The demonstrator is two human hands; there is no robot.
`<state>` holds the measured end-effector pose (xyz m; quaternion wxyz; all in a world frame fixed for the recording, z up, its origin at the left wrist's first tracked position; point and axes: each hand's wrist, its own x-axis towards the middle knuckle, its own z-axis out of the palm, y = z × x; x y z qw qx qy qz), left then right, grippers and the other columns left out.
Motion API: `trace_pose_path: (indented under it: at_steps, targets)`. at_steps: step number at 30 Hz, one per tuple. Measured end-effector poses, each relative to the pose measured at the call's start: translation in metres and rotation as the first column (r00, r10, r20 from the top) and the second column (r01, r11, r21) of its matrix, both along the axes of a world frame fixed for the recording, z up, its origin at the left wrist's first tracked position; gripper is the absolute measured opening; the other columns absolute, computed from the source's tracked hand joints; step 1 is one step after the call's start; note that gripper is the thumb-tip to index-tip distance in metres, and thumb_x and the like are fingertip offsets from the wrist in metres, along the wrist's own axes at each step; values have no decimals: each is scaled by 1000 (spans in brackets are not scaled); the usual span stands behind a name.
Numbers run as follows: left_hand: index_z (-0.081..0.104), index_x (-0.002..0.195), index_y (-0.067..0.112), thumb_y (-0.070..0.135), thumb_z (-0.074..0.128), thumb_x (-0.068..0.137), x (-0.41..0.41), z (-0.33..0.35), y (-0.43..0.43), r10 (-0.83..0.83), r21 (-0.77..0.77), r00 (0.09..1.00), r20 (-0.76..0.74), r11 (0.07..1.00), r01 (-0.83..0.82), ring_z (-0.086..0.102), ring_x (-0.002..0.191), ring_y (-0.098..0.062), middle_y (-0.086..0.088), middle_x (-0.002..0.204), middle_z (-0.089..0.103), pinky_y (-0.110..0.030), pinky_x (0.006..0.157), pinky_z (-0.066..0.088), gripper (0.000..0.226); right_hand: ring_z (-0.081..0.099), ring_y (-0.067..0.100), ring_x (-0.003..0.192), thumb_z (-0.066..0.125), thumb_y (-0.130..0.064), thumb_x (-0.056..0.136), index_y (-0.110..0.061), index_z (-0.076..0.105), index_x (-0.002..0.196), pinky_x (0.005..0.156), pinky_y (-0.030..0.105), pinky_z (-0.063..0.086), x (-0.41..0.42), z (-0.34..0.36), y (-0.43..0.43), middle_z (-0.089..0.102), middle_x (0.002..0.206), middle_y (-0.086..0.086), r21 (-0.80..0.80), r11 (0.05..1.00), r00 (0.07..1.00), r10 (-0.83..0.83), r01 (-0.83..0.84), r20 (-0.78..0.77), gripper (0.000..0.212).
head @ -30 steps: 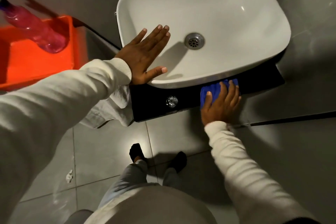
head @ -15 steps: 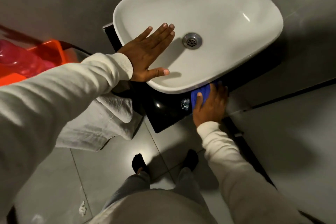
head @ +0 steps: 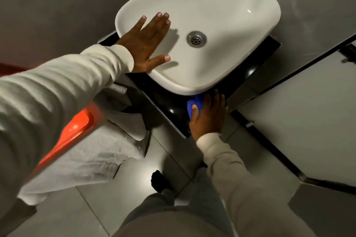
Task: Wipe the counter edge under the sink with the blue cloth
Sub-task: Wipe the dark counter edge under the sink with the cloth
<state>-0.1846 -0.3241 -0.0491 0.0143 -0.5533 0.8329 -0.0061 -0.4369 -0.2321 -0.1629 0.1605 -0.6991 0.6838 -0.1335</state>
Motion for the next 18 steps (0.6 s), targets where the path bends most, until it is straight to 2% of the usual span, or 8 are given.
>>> trace_pose_path:
  at_steps: [2,4,7,9,12,14,18]
  targets:
    - [-3,148,7,71,3,80,5,0,-3,2,12,1000,-10,1000,-2,-4,148,-27,-14,160,-3,-51,120,7,94,27,41,144,35,-41,88,-14,39,142,117,60,22,21,0,23,36,154,17,-1,998,997,69,-69,-18,60]
    - [-3,148,6,70,8,81,6,0,-5,-8,17,1000,-23,1000,9,-4,148,-26,-14,160,-2,-50,120,7,93,32,37,143,33,-45,92,-18,41,142,116,57,26,14,-4,41,40,153,15,-8,967,966,253,-254,-62,58]
    - [-2,148,7,69,12,82,10,0,-6,-7,3,999,-37,1000,7,-3,148,-26,-14,160,-1,-50,120,8,92,37,33,140,20,-52,96,-21,43,141,111,50,31,-6,-13,41,45,150,12,-37,894,888,436,-446,-146,59]
    - [-2,148,7,70,12,82,10,-1,-6,-6,-2,999,-48,1000,6,-3,148,-26,-13,160,0,-50,120,8,92,37,33,139,20,-51,97,-20,43,140,110,50,33,-8,-14,31,45,150,11,-51,848,839,511,-528,-185,58]
    - [-2,148,7,70,10,81,13,-2,-8,-17,-14,998,-55,1000,16,-4,148,-25,-13,160,-1,-49,120,9,93,41,35,137,21,-49,97,-19,47,139,108,51,37,11,-10,15,46,150,11,-51,730,724,663,-682,-191,58]
    - [-3,148,7,71,8,81,16,-3,-11,-29,-9,999,-46,1000,29,-5,148,-25,-12,160,-2,-50,120,10,93,44,34,138,29,-49,96,-21,46,140,110,49,32,31,-8,11,47,150,9,-60,666,659,715,-744,-235,55]
    - [-5,148,9,72,8,80,27,-3,-20,-26,5,999,-39,1000,26,-7,148,-23,-10,161,-4,-49,120,8,93,39,32,141,54,-41,84,-24,37,145,114,47,23,86,-12,-7,43,153,7,-37,622,600,736,-782,-313,65]
